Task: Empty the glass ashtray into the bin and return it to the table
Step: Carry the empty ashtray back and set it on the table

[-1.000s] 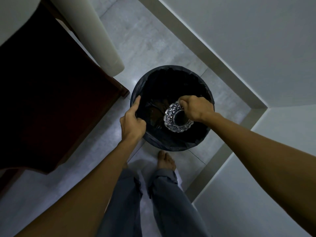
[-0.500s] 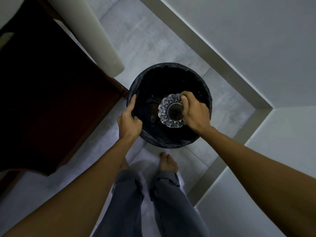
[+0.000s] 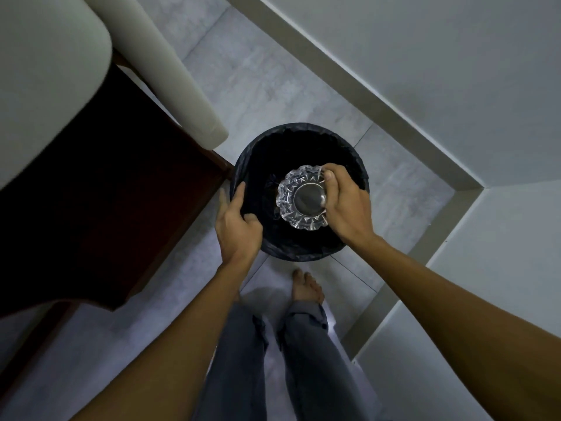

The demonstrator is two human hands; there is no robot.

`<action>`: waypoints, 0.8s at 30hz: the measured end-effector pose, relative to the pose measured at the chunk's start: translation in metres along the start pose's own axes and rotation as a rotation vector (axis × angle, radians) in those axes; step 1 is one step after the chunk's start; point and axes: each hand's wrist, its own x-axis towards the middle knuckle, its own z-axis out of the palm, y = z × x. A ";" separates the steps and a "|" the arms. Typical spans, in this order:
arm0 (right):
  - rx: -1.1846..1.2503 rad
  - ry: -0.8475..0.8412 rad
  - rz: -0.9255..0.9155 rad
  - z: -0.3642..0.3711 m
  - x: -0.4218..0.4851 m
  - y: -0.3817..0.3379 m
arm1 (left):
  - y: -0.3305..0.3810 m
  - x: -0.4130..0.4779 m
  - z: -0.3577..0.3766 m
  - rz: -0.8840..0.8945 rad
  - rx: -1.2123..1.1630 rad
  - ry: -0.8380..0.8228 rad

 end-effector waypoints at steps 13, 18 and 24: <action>0.207 0.174 0.169 -0.120 -0.099 -0.143 | 0.173 -0.145 -0.093 -0.034 -0.335 0.074; 0.275 0.212 0.179 -0.190 -0.146 -0.219 | 0.228 -0.203 -0.160 -0.015 -0.370 0.110; 0.342 0.176 0.132 -0.250 -0.202 -0.305 | 0.269 -0.256 -0.241 -0.035 -0.491 0.141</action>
